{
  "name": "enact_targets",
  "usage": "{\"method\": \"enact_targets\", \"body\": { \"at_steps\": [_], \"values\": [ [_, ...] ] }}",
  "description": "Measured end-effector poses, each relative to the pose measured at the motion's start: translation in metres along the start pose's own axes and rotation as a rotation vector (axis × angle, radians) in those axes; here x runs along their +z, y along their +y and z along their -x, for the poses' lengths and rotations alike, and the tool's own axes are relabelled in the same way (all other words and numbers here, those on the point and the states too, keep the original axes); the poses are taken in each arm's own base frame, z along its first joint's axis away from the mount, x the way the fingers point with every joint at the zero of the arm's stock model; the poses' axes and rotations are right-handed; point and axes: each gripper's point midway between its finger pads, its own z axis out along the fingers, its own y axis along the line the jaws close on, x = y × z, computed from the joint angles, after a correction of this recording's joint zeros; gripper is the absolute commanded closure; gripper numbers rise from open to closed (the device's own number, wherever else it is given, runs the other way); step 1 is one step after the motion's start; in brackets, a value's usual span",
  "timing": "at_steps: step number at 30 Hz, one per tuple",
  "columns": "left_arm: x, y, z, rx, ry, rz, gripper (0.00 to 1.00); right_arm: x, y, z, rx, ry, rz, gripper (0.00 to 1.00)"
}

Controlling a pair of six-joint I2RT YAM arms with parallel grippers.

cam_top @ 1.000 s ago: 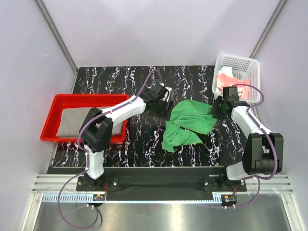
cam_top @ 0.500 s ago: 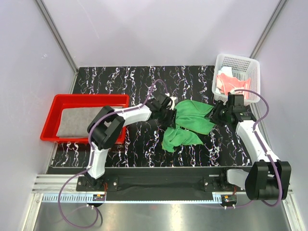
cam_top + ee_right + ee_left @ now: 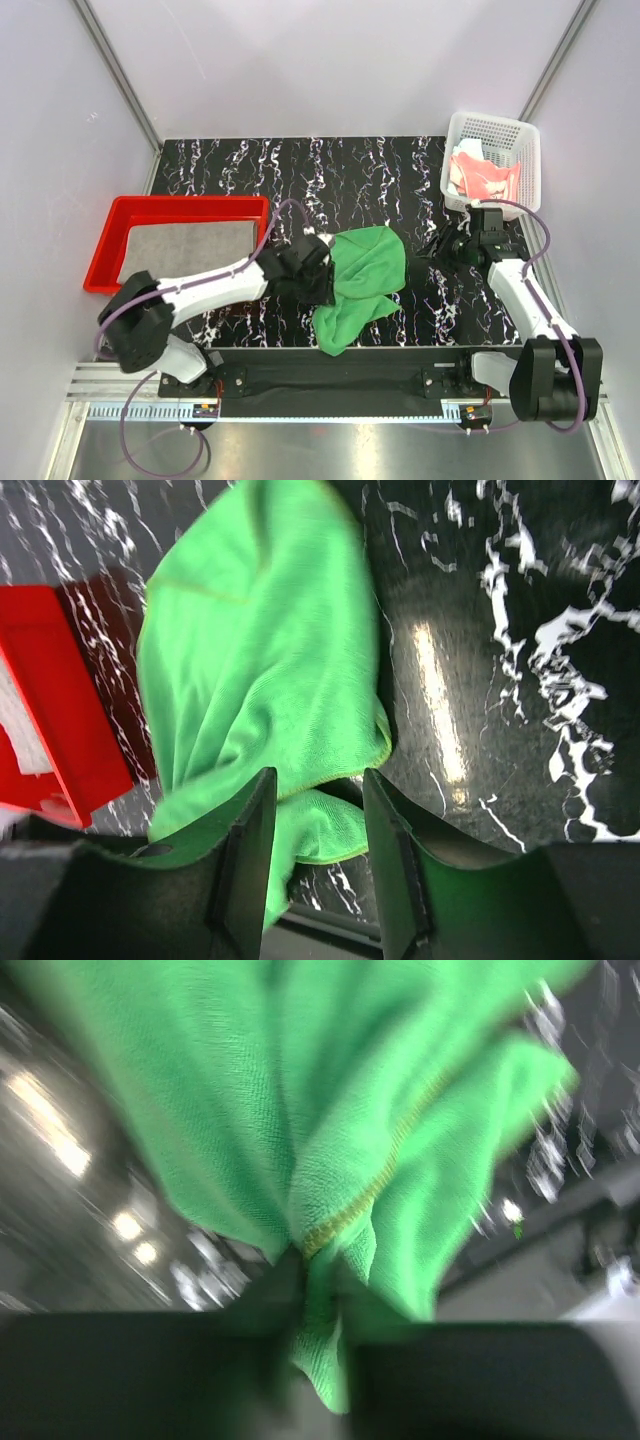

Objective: Fold and stack the towels
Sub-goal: Flatten out the crumpled towel

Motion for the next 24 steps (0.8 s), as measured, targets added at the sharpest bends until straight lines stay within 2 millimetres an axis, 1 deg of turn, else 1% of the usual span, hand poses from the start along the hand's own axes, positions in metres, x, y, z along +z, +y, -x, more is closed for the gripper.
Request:
{"method": "enact_targets", "body": {
  "at_steps": [1, 2, 3, 4, 5, 6, 8, 11, 13, 14, 16, 17, 18, 19, 21, 22, 23, 24],
  "values": [
    [-0.007, -0.009, -0.010, 0.003, -0.005, -0.017, 0.47, 0.003, -0.002, -0.004, 0.011, 0.017, -0.002, 0.53],
    [-0.013, -0.018, -0.018, 0.008, -0.003, -0.040, 0.42, 0.006, -0.004, -0.007, 0.021, 0.031, -0.002, 0.53],
    [-0.019, -0.026, -0.025, 0.014, 0.000, -0.058, 0.41, 0.009, -0.005, -0.009, 0.028, 0.042, -0.001, 0.53],
    [-0.023, -0.032, -0.027, 0.020, 0.003, -0.067, 0.39, 0.011, -0.006, -0.012, 0.038, 0.055, 0.001, 0.54],
    [-0.028, -0.035, -0.023, 0.030, -0.004, -0.059, 0.37, 0.012, -0.007, -0.015, 0.047, 0.063, 0.002, 0.54],
    [-0.032, -0.037, -0.014, 0.054, -0.023, -0.043, 0.38, 0.014, -0.007, -0.017, 0.057, 0.070, 0.008, 0.55],
    [-0.041, -0.043, 0.015, 0.119, -0.077, 0.005, 0.38, 0.017, -0.008, -0.022, 0.082, 0.074, 0.021, 0.55],
    [-0.052, -0.066, 0.085, 0.259, -0.240, 0.050, 0.41, 0.026, -0.017, -0.035, 0.148, 0.082, 0.025, 0.54],
    [-0.050, -0.079, 0.127, 0.366, -0.328, 0.085, 0.40, 0.031, -0.024, -0.044, 0.191, 0.098, 0.012, 0.53],
    [-0.044, -0.081, 0.143, 0.418, -0.352, 0.107, 0.40, 0.034, -0.026, -0.046, 0.210, 0.103, 0.007, 0.53],
    [-0.022, -0.079, 0.162, 0.533, -0.347, 0.167, 0.41, 0.039, -0.028, -0.047, 0.237, 0.106, 0.007, 0.52],
    [-0.007, -0.075, 0.167, 0.585, -0.333, 0.196, 0.41, 0.041, -0.028, -0.046, 0.245, 0.104, 0.010, 0.52],
    [0.011, -0.068, 0.169, 0.640, -0.305, 0.227, 0.41, 0.043, -0.027, -0.045, 0.249, 0.101, 0.012, 0.52],
    [0.029, -0.059, 0.165, 0.693, -0.264, 0.252, 0.42, 0.044, -0.026, -0.043, 0.248, 0.094, 0.017, 0.52],
    [0.060, -0.039, 0.151, 0.792, -0.177, 0.288, 0.43, 0.045, -0.025, -0.041, 0.243, 0.084, 0.022, 0.51],
    [0.072, -0.029, 0.144, 0.832, -0.136, 0.301, 0.43, 0.045, -0.025, -0.039, 0.241, 0.078, 0.022, 0.51],
    [0.080, -0.021, 0.139, 0.864, -0.103, 0.313, 0.43, 0.045, -0.025, -0.038, 0.238, 0.073, 0.023, 0.51],
    [0.086, -0.016, 0.136, 0.888, -0.082, 0.319, 0.43, 0.046, -0.025, -0.037, 0.237, 0.069, 0.023, 0.51]
  ]
}}
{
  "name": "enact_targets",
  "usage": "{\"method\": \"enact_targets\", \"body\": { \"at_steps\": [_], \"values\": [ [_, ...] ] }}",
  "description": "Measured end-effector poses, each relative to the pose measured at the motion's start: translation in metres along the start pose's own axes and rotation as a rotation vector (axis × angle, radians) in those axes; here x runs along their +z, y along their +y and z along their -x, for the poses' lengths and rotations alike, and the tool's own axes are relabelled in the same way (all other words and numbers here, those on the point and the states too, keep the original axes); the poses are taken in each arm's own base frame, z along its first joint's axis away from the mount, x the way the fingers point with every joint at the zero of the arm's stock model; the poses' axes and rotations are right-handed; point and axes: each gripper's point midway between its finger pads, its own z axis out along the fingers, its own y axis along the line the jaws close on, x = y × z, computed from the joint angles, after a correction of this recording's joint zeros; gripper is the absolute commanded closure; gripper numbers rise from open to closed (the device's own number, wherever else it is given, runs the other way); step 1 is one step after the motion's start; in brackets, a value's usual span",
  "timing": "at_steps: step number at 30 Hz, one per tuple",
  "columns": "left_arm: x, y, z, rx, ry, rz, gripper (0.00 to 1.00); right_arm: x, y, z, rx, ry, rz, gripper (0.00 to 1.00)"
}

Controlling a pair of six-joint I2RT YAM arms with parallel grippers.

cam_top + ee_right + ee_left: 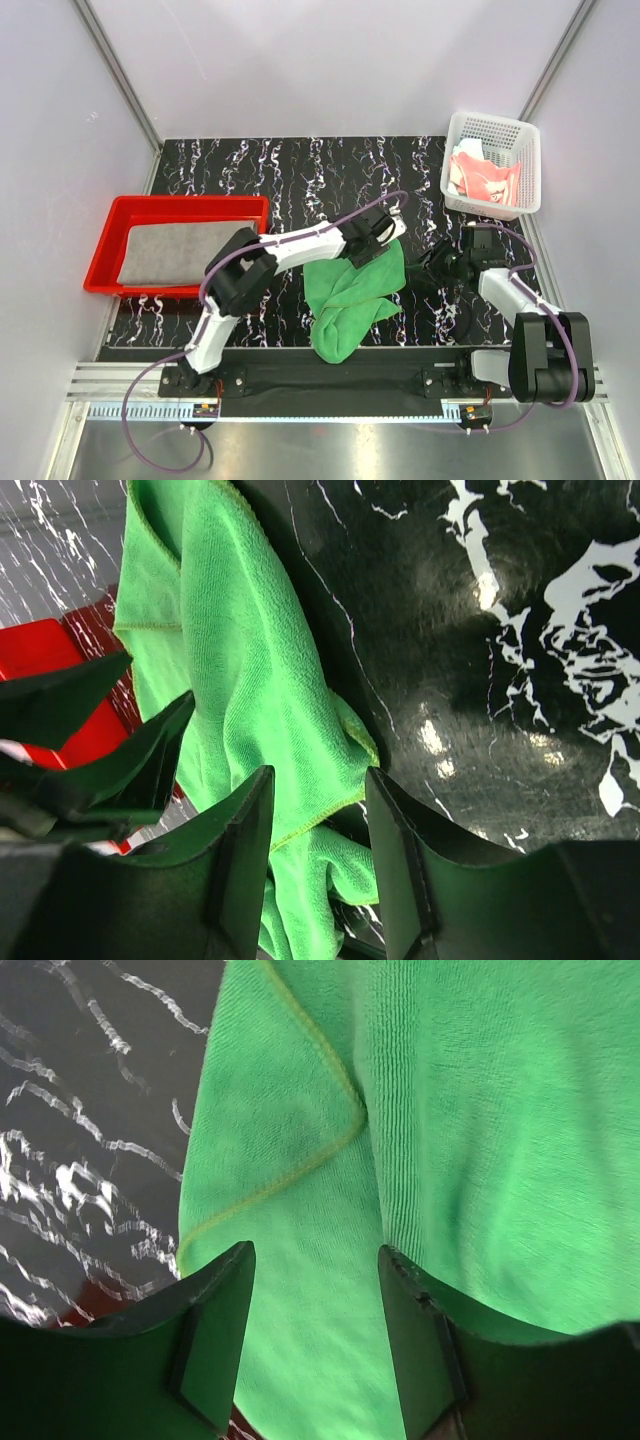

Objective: Fold and stack the towels
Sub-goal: Flatten out the crumpled towel

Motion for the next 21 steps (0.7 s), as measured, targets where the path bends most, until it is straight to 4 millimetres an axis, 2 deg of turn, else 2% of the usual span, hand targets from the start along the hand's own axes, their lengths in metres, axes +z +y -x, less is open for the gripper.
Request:
{"method": "enact_targets", "body": {
  "at_steps": [3, 11, 14, 16, 19, 21],
  "values": [
    [0.015, 0.006, -0.004, 0.054, 0.020, 0.004, 0.48, 0.003, -0.001, 0.001, -0.001, 0.002, -0.003, 0.51],
    [0.039, 0.043, 0.005, 0.069, 0.007, 0.045, 0.46, 0.008, -0.003, -0.001, 0.003, 0.019, -0.004, 0.50],
    [0.043, 0.044, 0.007, 0.083, 0.004, 0.049, 0.60, 0.008, -0.002, 0.000, 0.000, 0.018, 0.004, 0.50],
    [0.044, 0.043, 0.006, 0.086, 0.005, 0.048, 0.80, 0.008, -0.002, 0.000, -0.002, 0.017, 0.004, 0.49],
    [0.044, 0.041, 0.006, 0.072, 0.003, 0.034, 0.96, 0.009, -0.003, 0.000, -0.002, 0.019, 0.002, 0.49],
    [0.045, 0.040, 0.007, 0.044, -0.004, 0.016, 1.00, 0.013, -0.004, 0.000, 0.004, 0.023, 0.000, 0.49]
  ]
}}
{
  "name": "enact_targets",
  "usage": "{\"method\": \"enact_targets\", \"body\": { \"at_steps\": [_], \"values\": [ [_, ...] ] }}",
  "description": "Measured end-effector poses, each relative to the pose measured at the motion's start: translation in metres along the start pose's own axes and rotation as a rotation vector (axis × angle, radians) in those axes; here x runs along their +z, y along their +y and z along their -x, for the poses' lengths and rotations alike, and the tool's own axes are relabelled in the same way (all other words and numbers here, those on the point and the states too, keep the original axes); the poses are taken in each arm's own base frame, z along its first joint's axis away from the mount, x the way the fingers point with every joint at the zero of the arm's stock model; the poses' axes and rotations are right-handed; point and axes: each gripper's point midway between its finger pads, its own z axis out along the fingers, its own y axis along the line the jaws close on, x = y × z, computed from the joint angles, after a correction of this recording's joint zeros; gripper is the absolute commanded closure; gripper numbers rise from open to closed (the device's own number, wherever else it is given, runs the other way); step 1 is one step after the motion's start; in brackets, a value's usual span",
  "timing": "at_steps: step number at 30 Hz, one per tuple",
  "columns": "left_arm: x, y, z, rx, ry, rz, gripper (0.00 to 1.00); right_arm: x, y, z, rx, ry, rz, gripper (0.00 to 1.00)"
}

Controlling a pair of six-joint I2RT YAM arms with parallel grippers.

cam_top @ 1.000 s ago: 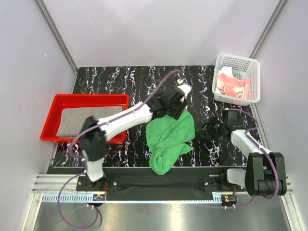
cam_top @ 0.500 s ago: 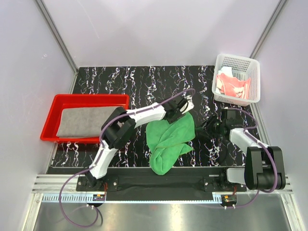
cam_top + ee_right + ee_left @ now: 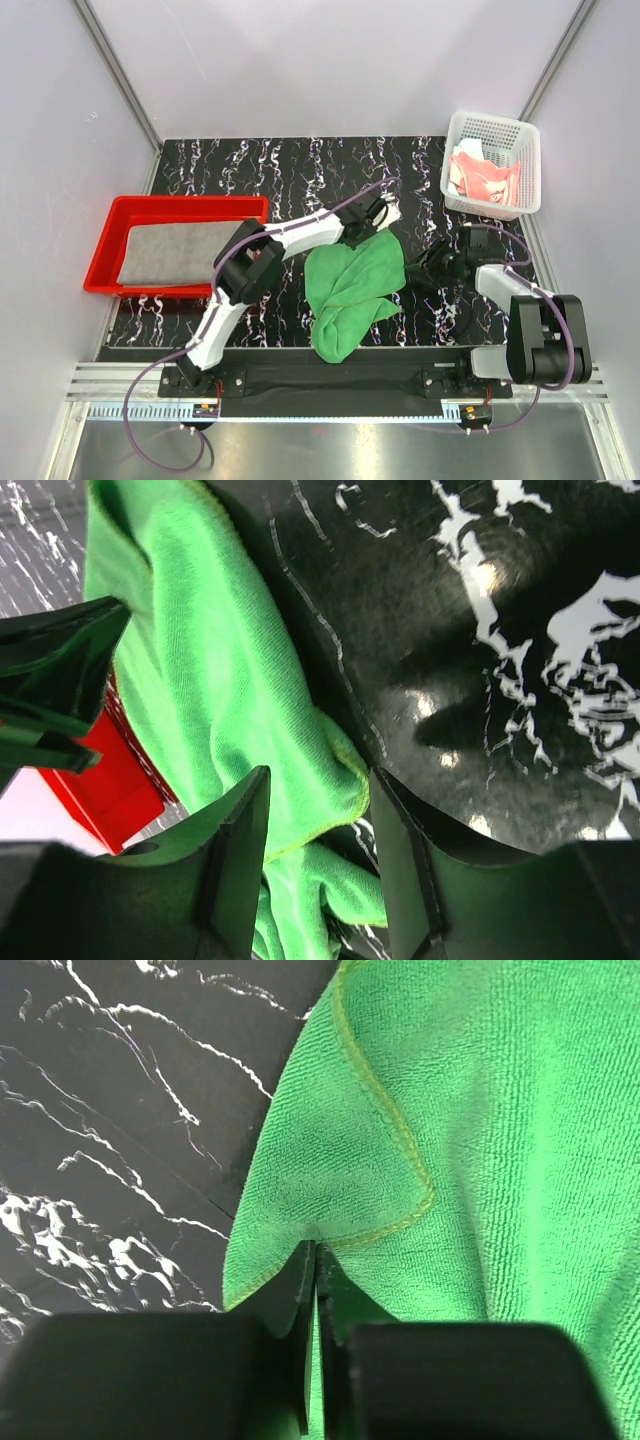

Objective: Fold and stack the towels
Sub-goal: Flatten out the crumpled towel

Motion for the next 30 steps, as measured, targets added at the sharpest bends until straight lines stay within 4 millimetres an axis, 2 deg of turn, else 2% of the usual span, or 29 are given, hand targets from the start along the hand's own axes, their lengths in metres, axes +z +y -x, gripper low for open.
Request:
{"method": "enact_targets", "body": {
  "at_steps": [6, 12, 13, 14, 16, 18, 21, 24, 27, 30],
  "values": [
    [-0.009, 0.012, 0.005, -0.169, -0.046, -0.086, 1.00, 0.015, -0.010, -0.004, 0.028, 0.030, -0.014, 0.56],
    [-0.019, 0.078, 0.005, -0.467, -0.126, -0.173, 1.00, 0.029, -0.001, -0.005, 0.025, 0.057, 0.016, 0.62],
    [-0.020, 0.091, 0.000, -0.511, -0.129, -0.172, 1.00, 0.033, 0.003, -0.005, 0.019, 0.062, 0.020, 0.65],
    [-0.020, 0.103, -0.004, -0.549, -0.132, -0.171, 1.00, 0.036, 0.005, -0.004, 0.014, 0.066, 0.022, 0.78],
    [-0.020, 0.120, -0.011, -0.609, -0.135, -0.174, 1.00, 0.043, 0.008, 0.000, 0.004, 0.070, 0.021, 0.90],
    [-0.019, 0.123, -0.015, -0.643, -0.127, -0.190, 1.00, 0.047, 0.011, 0.004, -0.004, 0.073, 0.017, 1.00],
    [-0.016, 0.115, -0.021, -0.674, -0.102, -0.226, 1.00, 0.048, 0.020, 0.019, -0.047, 0.051, 0.002, 1.00],
    [-0.014, 0.108, -0.026, -0.692, -0.074, -0.248, 1.00, 0.044, 0.037, 0.043, -0.110, 0.000, -0.015, 1.00],
    [-0.015, 0.102, -0.027, -0.693, -0.064, -0.279, 1.00, 0.037, 0.052, 0.062, -0.169, -0.039, -0.028, 1.00],
    [-0.016, 0.099, -0.027, -0.691, -0.072, -0.289, 0.99, 0.027, 0.060, 0.078, -0.237, -0.060, -0.082, 1.00]
  ]
}}
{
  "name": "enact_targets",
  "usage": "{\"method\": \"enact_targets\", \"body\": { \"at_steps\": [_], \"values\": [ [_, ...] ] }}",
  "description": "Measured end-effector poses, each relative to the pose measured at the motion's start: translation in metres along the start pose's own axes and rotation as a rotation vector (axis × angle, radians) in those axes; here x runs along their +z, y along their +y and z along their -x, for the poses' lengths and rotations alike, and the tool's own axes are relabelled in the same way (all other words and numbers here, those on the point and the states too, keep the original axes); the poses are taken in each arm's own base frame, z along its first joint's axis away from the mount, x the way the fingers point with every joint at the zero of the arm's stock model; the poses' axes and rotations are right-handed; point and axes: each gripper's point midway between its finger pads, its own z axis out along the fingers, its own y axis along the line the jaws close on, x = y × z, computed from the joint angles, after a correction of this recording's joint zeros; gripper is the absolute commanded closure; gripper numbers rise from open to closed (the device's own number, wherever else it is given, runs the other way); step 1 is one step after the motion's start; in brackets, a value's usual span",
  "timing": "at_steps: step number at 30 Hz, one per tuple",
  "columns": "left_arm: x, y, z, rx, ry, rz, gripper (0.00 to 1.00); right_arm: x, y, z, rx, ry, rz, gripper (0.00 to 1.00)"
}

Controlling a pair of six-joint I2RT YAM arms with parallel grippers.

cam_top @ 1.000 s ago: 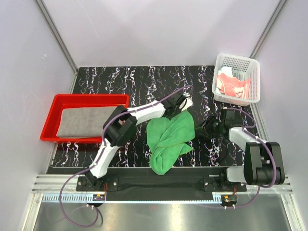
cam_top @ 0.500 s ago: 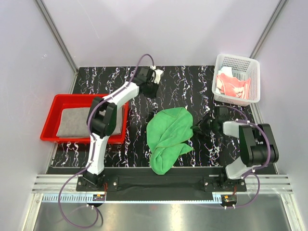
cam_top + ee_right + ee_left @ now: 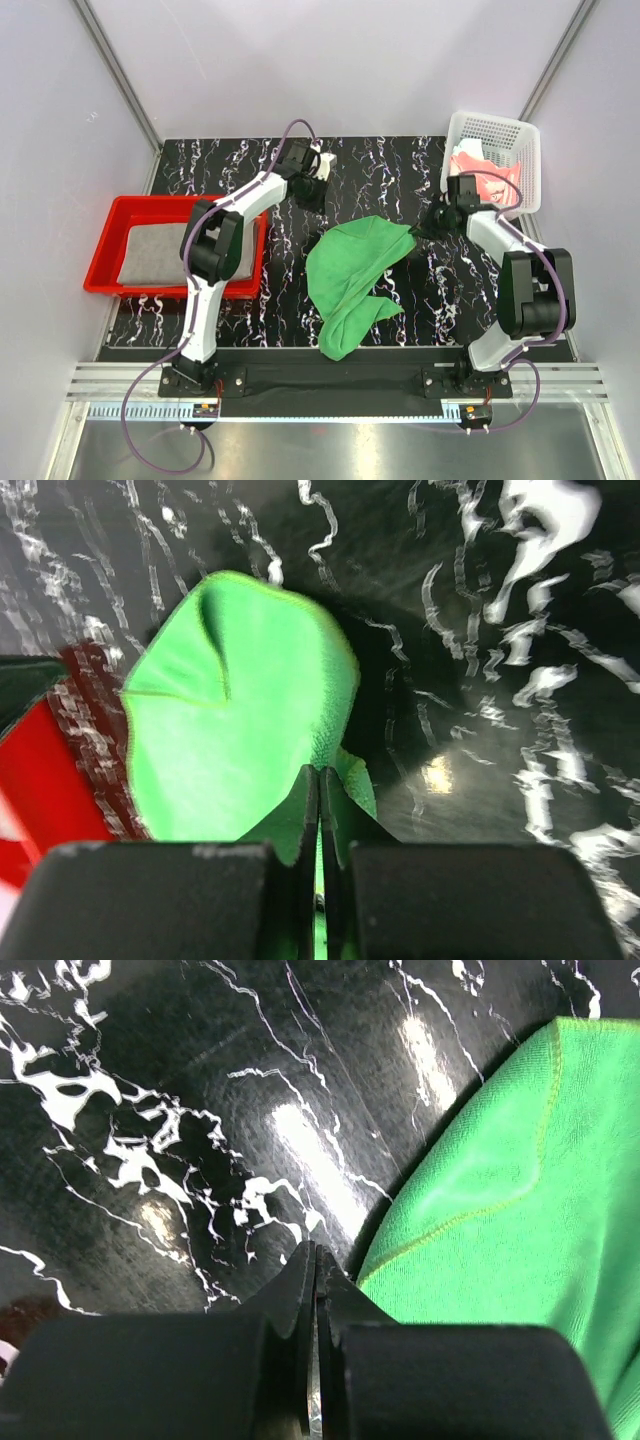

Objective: Fold and stack the towels
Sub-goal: Flatten out the crumpled towel

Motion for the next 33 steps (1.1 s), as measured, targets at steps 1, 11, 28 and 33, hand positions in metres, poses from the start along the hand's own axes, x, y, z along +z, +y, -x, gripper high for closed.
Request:
{"method": "enact_targets", "body": {
  "at_steps": [1, 11, 28, 33],
  "values": [
    [0.000, 0.000, -0.002, 0.000, 0.001, -0.003, 0.94, -0.003, -0.001, 0.004, -0.018, -0.003, -0.021, 1.00],
    [0.006, -0.003, -0.040, -0.066, 0.067, -0.002, 0.67, -0.012, -0.026, -0.004, -0.103, 0.046, -0.152, 0.69],
    [-0.025, -0.009, -0.116, -0.224, 0.173, 0.161, 1.00, -0.006, -0.057, -0.007, -0.071, 0.031, -0.273, 0.67],
    [-0.033, -0.011, -0.130, -0.249, 0.190, 0.190, 1.00, 0.002, -0.073, -0.003, -0.061, 0.037, -0.326, 0.66]
  ]
}}
